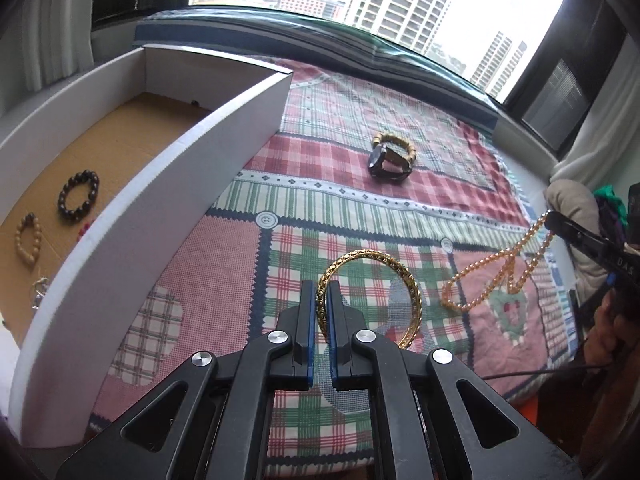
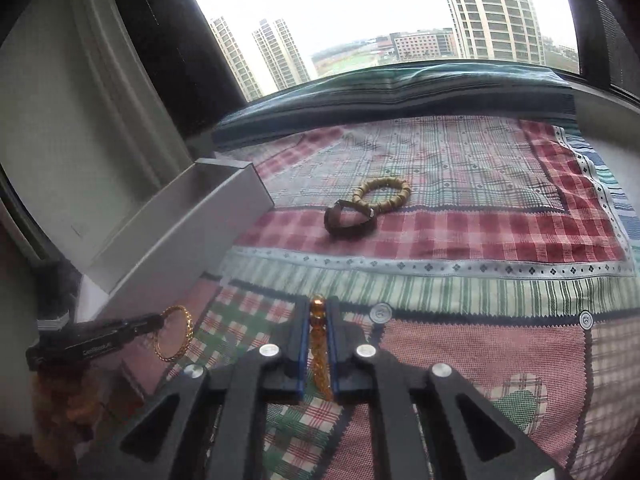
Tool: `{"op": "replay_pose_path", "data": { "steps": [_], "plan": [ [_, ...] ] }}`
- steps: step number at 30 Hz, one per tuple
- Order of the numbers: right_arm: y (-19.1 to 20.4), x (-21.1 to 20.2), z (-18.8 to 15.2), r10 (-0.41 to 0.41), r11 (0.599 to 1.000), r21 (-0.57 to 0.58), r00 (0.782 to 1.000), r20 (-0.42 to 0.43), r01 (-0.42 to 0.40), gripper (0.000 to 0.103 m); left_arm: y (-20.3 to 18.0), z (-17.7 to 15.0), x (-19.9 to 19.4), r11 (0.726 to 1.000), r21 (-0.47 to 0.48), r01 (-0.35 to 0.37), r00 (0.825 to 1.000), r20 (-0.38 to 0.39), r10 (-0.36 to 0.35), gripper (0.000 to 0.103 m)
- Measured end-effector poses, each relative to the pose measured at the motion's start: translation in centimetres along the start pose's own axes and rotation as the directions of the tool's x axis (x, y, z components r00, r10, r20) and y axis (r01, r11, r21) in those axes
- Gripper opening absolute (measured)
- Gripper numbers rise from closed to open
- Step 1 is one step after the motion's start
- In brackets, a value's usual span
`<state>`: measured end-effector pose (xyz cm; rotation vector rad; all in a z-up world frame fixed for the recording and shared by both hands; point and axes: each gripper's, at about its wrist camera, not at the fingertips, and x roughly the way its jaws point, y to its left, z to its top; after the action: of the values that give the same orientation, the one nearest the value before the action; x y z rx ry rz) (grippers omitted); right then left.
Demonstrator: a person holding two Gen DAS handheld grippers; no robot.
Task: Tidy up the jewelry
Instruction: 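Carry the bangle and amber bracelets into the white box and open both tools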
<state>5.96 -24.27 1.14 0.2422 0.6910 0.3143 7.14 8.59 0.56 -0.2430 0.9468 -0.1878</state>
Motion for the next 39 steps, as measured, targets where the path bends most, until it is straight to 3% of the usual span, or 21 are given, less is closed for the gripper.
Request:
{"op": "replay_pose_path", "data": {
  "steps": [4, 8, 13, 17, 23, 27, 33, 35, 37, 39],
  "plan": [
    [3.4, -1.7, 2.2, 0.079, 0.995, -0.06, 0.996, 0.033, -0.077, 0.008, 2.3, 1.1, -3.8, 0.999, -0.046, 0.027, 0.999, 0.029, -0.025, 0.003],
    [8.3, -2.4, 4.5, 0.134, 0.978, -0.17, 0.988, 0.073, -0.121, 0.008, 6.4, 2.2, -7.6, 0.992, -0.123, 0.013, 0.998, 0.063, -0.005, 0.003],
    [14.5, -1.9, 8.0, 0.196, 0.937, -0.317, 0.972, 0.13, -0.146, 0.008, 13.1, 3.4, -10.8, 0.965, -0.237, -0.108, 0.987, 0.09, 0.133, 0.003],
    [18.8, 1.0, 11.0, 0.27, 0.905, -0.369, 0.956, 0.119, -0.21, 0.008, 18.7, 4.6, -10.8, 0.928, -0.327, -0.179, 0.975, 0.068, 0.212, 0.003],
    [24.6, 8.7, 14.3, 0.365, 0.863, -0.38, 0.931, 0.016, -0.332, 0.008, 25.0, 5.4, -8.2, 0.87, -0.412, -0.269, 0.955, 0.002, 0.296, 0.003],
    [27.7, 14.7, 15.6, 0.345, 0.856, -0.392, 0.937, -0.053, -0.337, 0.008, 26.6, 5.5, -5.6, 0.86, -0.42, -0.288, 0.954, -0.047, 0.297, 0.003],
    [30.7, 23.7, 15.2, 0.232, 0.866, -0.417, 0.961, -0.153, -0.276, 0.01, 27.1, 5.0, -1.9, 0.856, -0.391, -0.337, 0.941, -0.131, 0.311, 0.008],
    [30.9, 25.3, 15.1, 0.203, 0.874, -0.414, 0.965, -0.166, -0.255, 0.018, 27.2, 4.5, -1.7, 0.852, -0.398, -0.339, 0.941, -0.135, 0.311, 0.028],
    [30.6, 25.3, 15.2, 0.192, 0.884, -0.405, 0.971, -0.14, -0.233, 0.043, 26.9, 4.0, -2.1, 0.851, -0.403, -0.336, 0.942, -0.119, 0.315, 0.036],
    [29.8, 23.8, 15.3, 0.199, 0.892, -0.395, 0.975, -0.098, -0.222, 0.045, 26.5, 3.6, -2.7, 0.854, -0.399, -0.334, 0.942, -0.103, 0.32, 0.038]
  ]
}}
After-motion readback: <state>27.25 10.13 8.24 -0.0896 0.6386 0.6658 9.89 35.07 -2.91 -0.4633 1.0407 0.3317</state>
